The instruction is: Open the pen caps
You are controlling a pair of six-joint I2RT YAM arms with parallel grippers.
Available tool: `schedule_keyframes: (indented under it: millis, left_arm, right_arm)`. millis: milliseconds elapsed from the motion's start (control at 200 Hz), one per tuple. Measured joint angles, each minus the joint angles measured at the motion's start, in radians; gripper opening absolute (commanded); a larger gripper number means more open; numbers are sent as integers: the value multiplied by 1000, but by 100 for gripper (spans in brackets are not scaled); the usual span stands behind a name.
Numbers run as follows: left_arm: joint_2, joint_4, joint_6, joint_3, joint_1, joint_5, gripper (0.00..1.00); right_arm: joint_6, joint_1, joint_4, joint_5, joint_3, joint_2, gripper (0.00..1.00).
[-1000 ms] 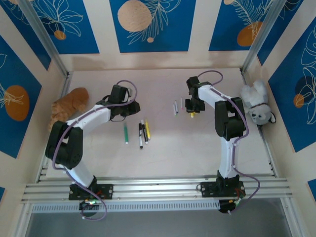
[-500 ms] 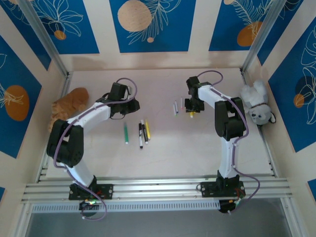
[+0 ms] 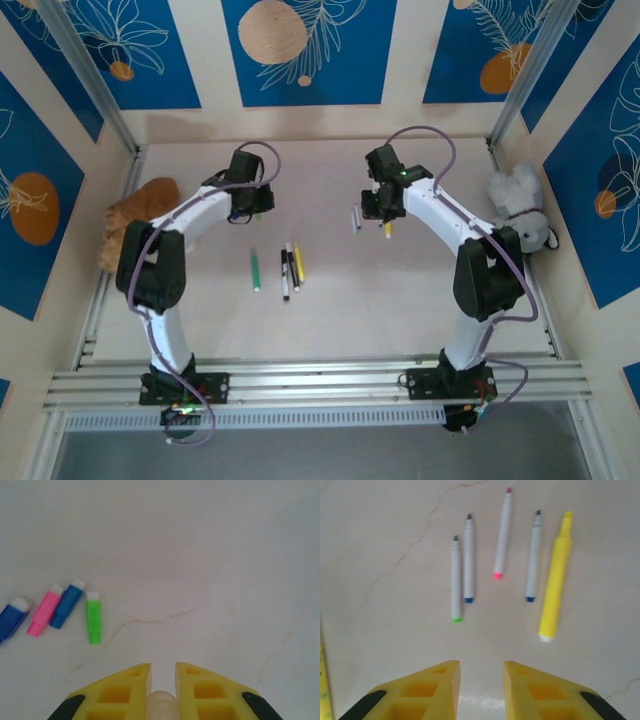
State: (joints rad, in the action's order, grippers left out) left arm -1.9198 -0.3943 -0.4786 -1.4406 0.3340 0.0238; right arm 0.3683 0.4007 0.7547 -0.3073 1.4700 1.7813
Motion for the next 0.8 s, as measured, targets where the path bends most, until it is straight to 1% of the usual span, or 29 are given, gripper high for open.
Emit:
schedule_keyframes:
  millis: [105, 275, 425, 530, 610, 796]
  left_arm:
    - [-82, -15, 10, -55, -1, -11, 0]
    - [-147, -52, 18, -119, -1, -44, 0]
    - [-172, -66, 18, -162, -1, -61, 0]
    - [-190, -74, 18, -189, -1, -71, 2]
    - [-203, -79, 19, -201, -1, -80, 6]
    - [-227, -96, 26, -206, -1, -99, 6]
  right_arm:
    - [4, 37, 2, 0, -12, 2, 30]
    - [8, 59, 2, 0, -13, 2, 30]
    - [8, 74, 2, -3, -13, 2, 30]
    - [8, 86, 2, -4, -13, 2, 30]
    - [13, 100, 2, -4, -13, 2, 30]
    - [29, 146, 1, -4, -16, 4, 30]
